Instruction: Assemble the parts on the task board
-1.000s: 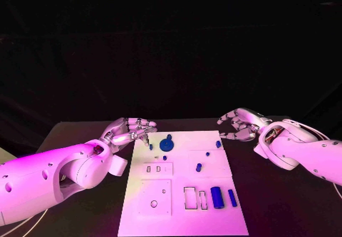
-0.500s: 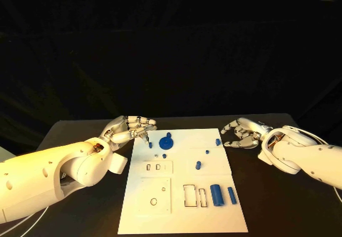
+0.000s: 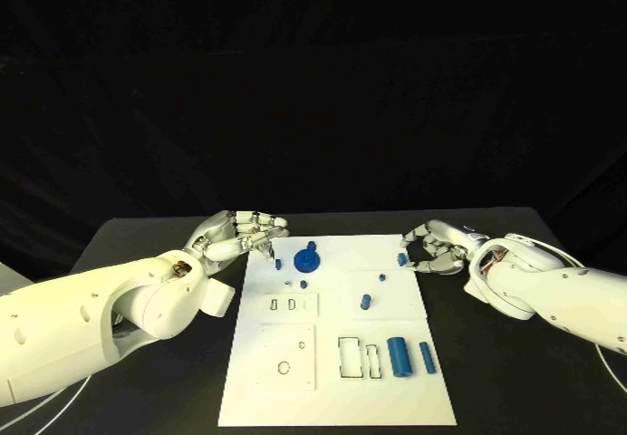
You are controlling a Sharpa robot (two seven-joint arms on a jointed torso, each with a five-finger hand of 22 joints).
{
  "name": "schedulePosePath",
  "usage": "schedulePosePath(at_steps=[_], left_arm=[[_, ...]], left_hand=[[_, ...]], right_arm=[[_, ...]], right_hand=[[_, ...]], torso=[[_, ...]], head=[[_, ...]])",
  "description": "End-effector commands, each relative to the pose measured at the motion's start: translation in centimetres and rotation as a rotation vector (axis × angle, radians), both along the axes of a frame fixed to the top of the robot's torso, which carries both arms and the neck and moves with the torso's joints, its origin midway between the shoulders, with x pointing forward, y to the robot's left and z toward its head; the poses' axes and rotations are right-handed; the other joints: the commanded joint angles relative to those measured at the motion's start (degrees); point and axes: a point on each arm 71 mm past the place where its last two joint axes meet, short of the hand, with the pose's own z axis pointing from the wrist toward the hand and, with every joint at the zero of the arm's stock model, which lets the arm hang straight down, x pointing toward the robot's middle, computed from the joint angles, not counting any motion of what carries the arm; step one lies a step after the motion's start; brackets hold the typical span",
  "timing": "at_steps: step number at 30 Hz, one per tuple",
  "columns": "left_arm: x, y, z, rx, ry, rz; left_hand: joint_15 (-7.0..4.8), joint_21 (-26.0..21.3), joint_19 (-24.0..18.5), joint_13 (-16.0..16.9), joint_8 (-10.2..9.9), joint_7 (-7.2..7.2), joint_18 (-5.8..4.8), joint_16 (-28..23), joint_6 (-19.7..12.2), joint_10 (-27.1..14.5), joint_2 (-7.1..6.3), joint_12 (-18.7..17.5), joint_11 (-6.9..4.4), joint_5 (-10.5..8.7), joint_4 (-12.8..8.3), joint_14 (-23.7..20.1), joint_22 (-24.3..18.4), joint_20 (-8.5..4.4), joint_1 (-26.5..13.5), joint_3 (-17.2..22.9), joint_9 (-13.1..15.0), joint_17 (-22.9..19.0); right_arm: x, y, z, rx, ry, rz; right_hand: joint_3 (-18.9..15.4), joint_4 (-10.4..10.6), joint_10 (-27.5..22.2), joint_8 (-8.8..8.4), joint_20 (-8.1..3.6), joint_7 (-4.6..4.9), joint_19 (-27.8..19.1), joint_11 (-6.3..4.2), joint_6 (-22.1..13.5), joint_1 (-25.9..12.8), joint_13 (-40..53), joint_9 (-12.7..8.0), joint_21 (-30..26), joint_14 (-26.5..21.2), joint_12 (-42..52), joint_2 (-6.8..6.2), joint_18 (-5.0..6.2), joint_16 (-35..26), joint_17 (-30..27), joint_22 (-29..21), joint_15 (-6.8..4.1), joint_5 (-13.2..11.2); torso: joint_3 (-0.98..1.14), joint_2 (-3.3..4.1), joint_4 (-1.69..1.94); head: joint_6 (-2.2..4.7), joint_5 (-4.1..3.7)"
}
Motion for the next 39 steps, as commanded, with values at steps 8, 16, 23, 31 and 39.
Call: schedulePosePath(at_steps=[8,16,23,31,39], left_arm=[[-0.1,0.0,0.1,-0.008,-0.005,-0.014],[0.0,0.0,0.1,-0.007,-0.003,-0.013],[0.0,0.1,0.1,-0.006,-0.002,-0.012],[-0.1,0.1,0.1,-0.005,-0.001,-0.01],[-0.1,0.2,0.0,-0.004,-0.001,-0.009]], left_hand=[[0.18,0.5,-0.4,0.1,0.0,0.11,0.82,0.4,-0.6,-0.4,0.13,-0.4,-0.11,-0.18,0.1,-0.4,0.2,0.01,0.2,0.4,0.1,-0.2],[0.19,0.5,-0.4,0.1,0.0,0.14,0.82,0.4,-0.6,-0.4,0.15,-0.4,-0.09,-0.17,0.1,-0.4,0.2,0.02,0.2,0.4,0.1,-0.2],[0.19,0.5,-0.4,0.1,0.0,0.17,0.82,0.4,-0.6,-0.4,0.16,-0.4,-0.08,-0.17,0.1,-0.5,0.2,0.02,0.2,0.4,0.1,-0.2],[0.21,0.6,-0.4,0.1,-0.1,0.22,0.82,0.4,-0.7,-0.5,0.16,-0.4,-0.05,-0.17,0.1,-0.5,0.2,0.02,0.2,0.4,0.1,-0.2],[0.21,0.6,-0.4,0.1,-0.1,0.22,0.82,0.4,-0.7,-0.5,0.16,-0.4,-0.05,-0.17,0.1,-0.5,0.2,0.02,0.2,0.4,0.1,-0.2]], right_arm=[[0.2,0.9,-0.4,-0.036,-0.013,0.01],[0.2,1.3,-0.6,-0.051,0.002,0.018],[0.2,1.6,-0.7,-0.057,0.01,0.022],[0.3,1.5,-0.8,-0.061,0.01,0.017],[0.4,1.4,-0.8,-0.063,0.01,0.016]], right_hand=[[0.2,0.8,1.6,0.0,0.18,0.07,6.0,0.16,0.4,-0.2,10.8,0.0,0.3,4.9,0.4,1.12,-0.82,0.2,10.4,15.1,0.04,0.2],[1.6,1.4,2.2,1.56,-0.11,-0.48,6.0,-0.29,3.7,0.0,11.3,0.5,0.3,5.0,0.9,1.99,-0.82,0.2,10.5,15.1,-0.39,-0.5],[2.4,1.5,2.3,1.99,-0.37,-0.79,6.0,-0.56,4.8,0.1,11.4,0.5,0.3,5.0,1.1,2.26,-0.82,0.2,10.6,15.1,-0.69,-0.5],[2.6,1.5,2.3,2.09,-0.46,-0.87,6.0,-0.64,5.0,0.2,11.4,0.5,0.3,5.0,1.1,2.35,-0.82,0.2,10.5,15.1,-0.78,-0.5],[3.4,1.7,2.5,2.49,-0.68,-1.15,6.0,-0.88,5.9,0.2,11.5,0.5,0.3,5.0,1.3,2.68,-0.82,0.2,10.7,15.1,-1.0,-0.5]], torso=[[0.06,-0.05,-0.19],[-0.01,-0.06,-0.09],[0.03,0.0,-0.13],[0.01,-0.04,-0.12],[0.06,-0.05,-0.17]], head=[[0.1,0.3],[0.05,0.48],[-0.04,0.58],[-0.15,0.58],[-0.2,0.62]])
